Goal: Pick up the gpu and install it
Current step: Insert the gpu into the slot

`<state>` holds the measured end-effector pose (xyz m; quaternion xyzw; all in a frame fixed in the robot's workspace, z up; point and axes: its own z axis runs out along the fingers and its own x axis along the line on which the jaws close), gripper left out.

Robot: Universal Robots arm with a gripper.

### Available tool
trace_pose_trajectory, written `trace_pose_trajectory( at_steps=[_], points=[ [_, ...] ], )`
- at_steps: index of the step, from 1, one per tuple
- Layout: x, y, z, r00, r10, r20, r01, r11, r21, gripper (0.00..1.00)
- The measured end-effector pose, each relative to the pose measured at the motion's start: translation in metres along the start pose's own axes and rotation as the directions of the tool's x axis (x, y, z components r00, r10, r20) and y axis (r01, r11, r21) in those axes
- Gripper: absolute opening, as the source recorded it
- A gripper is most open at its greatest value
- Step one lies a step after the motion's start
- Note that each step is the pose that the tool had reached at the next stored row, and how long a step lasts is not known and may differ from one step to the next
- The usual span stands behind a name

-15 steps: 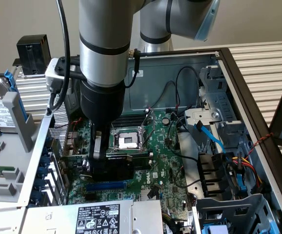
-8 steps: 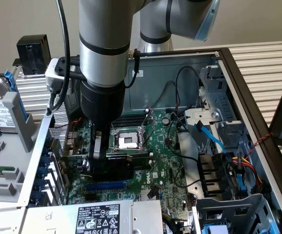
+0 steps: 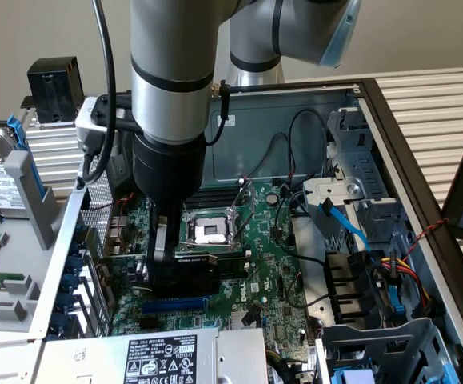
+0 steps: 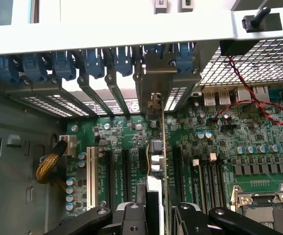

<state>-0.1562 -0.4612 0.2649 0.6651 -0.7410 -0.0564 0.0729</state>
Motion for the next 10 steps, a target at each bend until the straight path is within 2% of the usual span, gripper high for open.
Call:
trace_pose_trajectory(
  at_steps=[10],
  points=[
    [-0.0008, 0.0009, 0.0014, 1.0, 0.0, 0.0017, 0.0, 1.0, 0.0039, 0.27]
  ],
)
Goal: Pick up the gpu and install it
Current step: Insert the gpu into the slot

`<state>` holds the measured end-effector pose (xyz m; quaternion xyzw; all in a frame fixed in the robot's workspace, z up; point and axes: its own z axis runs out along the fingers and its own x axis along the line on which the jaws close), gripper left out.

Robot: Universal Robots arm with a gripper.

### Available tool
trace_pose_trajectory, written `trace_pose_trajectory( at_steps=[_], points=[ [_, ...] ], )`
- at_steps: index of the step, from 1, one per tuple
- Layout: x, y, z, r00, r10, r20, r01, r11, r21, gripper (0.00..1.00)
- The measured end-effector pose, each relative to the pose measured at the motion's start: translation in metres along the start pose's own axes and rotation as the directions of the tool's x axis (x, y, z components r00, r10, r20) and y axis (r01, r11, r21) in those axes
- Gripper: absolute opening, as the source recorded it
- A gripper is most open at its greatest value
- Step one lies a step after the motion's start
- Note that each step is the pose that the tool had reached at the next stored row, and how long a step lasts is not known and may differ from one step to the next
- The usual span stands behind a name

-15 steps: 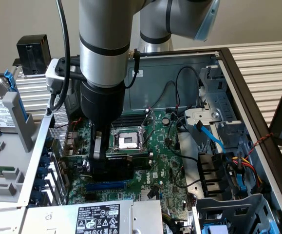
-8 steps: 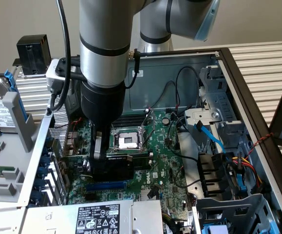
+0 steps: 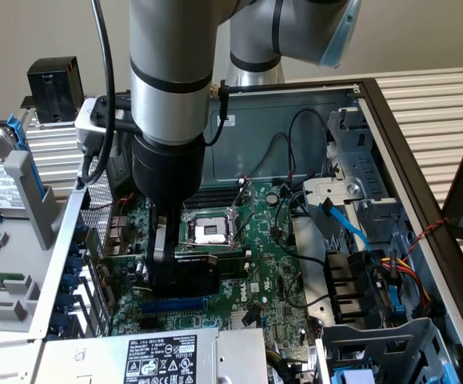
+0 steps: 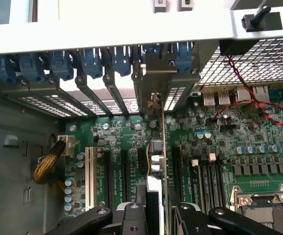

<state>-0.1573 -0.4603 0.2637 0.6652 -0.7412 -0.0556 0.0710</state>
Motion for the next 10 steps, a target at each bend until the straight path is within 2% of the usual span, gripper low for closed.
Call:
trace_pose_trajectory(
  at_steps=[10],
  points=[
    [0.0002, 0.0018, 0.0017, 1.0, 0.0, 0.0027, 0.0, 1.0, 0.001, 0.27]
  ],
)
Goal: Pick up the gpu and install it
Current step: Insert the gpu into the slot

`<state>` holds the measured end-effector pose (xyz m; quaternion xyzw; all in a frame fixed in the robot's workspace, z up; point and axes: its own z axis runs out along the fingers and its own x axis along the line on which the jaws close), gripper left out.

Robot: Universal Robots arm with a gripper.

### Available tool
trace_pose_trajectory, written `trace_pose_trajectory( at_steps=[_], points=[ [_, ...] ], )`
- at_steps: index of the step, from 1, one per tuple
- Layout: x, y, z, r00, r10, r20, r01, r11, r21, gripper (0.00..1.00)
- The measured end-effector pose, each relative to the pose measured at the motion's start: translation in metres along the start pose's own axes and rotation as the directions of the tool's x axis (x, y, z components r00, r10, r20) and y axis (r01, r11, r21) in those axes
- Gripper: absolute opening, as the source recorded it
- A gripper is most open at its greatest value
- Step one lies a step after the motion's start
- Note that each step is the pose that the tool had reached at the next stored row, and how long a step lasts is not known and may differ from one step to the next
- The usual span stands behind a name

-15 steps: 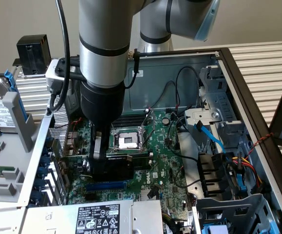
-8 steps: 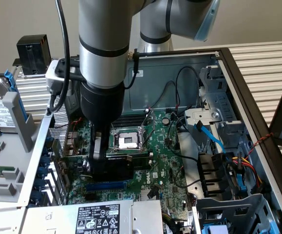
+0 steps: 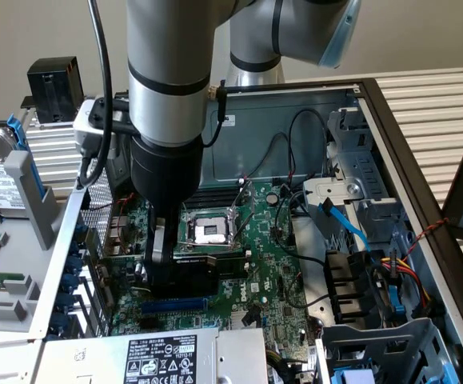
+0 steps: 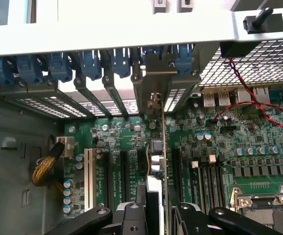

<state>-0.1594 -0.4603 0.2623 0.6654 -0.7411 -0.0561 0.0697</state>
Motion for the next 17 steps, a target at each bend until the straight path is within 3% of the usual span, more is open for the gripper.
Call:
trace_pose_trajectory(
  at_steps=[17],
  points=[
    [0.0001, -0.0005, 0.0029, 1.0, 0.0, 0.0007, 0.0, 1.0, 0.0, 0.27]
  ],
)
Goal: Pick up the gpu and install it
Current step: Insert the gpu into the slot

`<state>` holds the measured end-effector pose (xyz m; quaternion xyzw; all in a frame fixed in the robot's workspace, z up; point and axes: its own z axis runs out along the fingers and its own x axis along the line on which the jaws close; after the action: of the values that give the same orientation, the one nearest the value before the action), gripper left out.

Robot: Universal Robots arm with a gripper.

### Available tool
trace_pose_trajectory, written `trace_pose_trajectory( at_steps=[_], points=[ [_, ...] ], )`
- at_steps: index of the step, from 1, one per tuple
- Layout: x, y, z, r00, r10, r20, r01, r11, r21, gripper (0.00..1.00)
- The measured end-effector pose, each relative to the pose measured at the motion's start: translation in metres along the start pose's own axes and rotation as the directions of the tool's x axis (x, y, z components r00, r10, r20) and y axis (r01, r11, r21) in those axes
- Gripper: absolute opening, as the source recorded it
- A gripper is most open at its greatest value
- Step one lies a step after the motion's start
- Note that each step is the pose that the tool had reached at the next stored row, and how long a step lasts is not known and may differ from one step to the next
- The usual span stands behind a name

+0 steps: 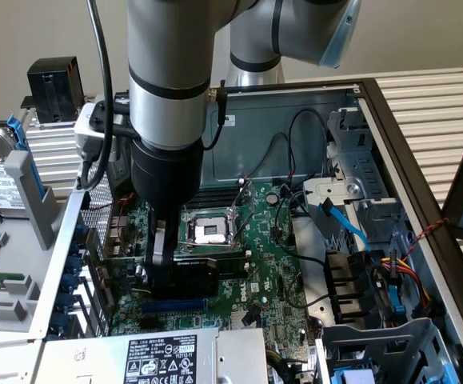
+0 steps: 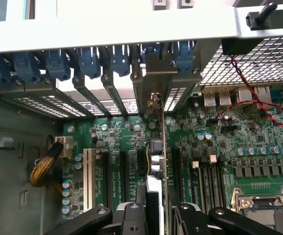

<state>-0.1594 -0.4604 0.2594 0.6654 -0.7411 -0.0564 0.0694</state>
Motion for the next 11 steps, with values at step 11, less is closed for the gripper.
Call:
trace_pose_trajectory(
  at_steps=[11],
  points=[
    [-0.0001, -0.0003, 0.0014, 1.0, -0.001, 0.0, 0.001, 1.0, 0.0003, 0.27]
  ],
)
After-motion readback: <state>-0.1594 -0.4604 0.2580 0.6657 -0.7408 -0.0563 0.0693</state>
